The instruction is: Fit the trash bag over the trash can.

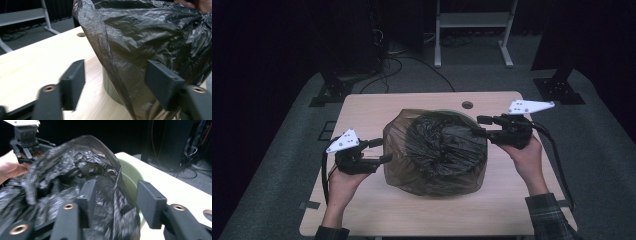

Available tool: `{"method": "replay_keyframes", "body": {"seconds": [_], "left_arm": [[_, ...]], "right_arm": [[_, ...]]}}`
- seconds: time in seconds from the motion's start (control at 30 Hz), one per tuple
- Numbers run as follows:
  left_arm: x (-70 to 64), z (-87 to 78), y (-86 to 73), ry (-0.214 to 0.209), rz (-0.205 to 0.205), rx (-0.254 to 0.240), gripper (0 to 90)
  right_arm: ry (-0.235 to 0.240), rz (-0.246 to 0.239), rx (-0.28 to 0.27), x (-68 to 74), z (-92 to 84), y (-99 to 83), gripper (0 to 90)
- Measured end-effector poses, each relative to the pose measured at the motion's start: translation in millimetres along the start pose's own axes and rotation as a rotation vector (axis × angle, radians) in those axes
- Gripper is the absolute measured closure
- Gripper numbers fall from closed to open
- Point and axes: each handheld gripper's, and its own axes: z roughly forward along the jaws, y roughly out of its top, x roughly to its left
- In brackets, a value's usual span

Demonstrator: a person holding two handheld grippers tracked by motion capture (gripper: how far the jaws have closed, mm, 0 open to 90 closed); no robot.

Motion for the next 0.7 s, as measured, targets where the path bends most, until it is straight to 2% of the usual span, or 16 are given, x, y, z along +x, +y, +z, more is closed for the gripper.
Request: {"method": "replay_keyframes", "body": {"seconds": [0.03, 0.07, 0.1, 0.13, 0.17, 0.2, 0.23, 0.33, 0.37, 0.43, 0.47, 0.5, 0.6, 0.63, 0.7], "left_arm": [[0.0, 0.0, 0.0, 0.0, 0.0, 0.0, 45.7], [1.4, 1.4, 0.1, -0.019, 0.002, -0.002, 55.0], [2.4, 2.7, 0.2, -0.025, 0.006, 0.0, 55.0], [3.5, 4.3, 0.3, -0.029, 0.006, 0.0, 64.8], [5.2, 6.2, 0.4, -0.037, 0.007, 0.001, 72.1], [6.8, 8.0, 0.6, -0.038, 0.006, 0.004, 85.6], [8.9, 9.6, 1.1, -0.036, 0.008, 0.004, 89.5], [16.9, 15.0, 5.0, -0.014, 0.0, -0.017, 89.6], [20.0, 17.5, 7.0, -0.006, -0.004, -0.024, 89.6], [26.8, 23.9, 12.1, 0.012, -0.007, -0.023, 89.6], [33.7, 31.4, 16.8, 0.022, -0.016, -0.021, 89.6], [33.7, 31.4, 16.8, 0.022, -0.016, -0.021, 89.7], [42.8, 44.8, 20.8, 0.034, -0.029, 0.005, 89.7], [45.7, 49.8, 20.6, 0.039, -0.034, 0.022, 89.7], [50.6, 59.4, 17.8, 0.046, -0.046, 0.047, 89.7]], "right_arm": [[0.0, 0.0, 0.0, 0.0, 0.0, 0.0, 52.0], [0.01, 0.004, 0.027, -2.8, 10.8, 1.0, 60.9], [0.01, 0.004, 0.027, -2.8, 10.8, 1.0, 60.9], [0.012, -0.001, 0.041, -4.2, 15.1, 0.8, 69.8], [0.004, -0.003, 0.057, -5.4, 18.5, 0.7, 73.9], [-0.007, -0.004, 0.071, -8.1, 22.3, 0.5, 89.8], [-0.026, -0.012, 0.064, -9.3, 22.3, 0.8, 89.9], [-0.043, 0.003, 0.042, -14.4, 20.6, 3.0, 90.0], [-0.074, 0.019, 0.022, -21.1, 17.7, 5.5, 90.0], [-0.089, 0.032, 0.013, -25.4, 16.4, 6.4, 90.0], [-0.103, 0.061, 0.002, -34.4, 14.5, 7.2, 90.0], [-0.103, 0.061, 0.002, -34.4, 14.5, 7.2, 90.0], [-0.166, 0.105, 0.007, -50.3, 14.2, 1.9, 90.0], [-0.166, 0.105, 0.007, -50.3, 14.2, 1.9, 90.0], [-0.181, 0.135, 0.019, -58.3, 15.7, -5.6, 90.0]]}}
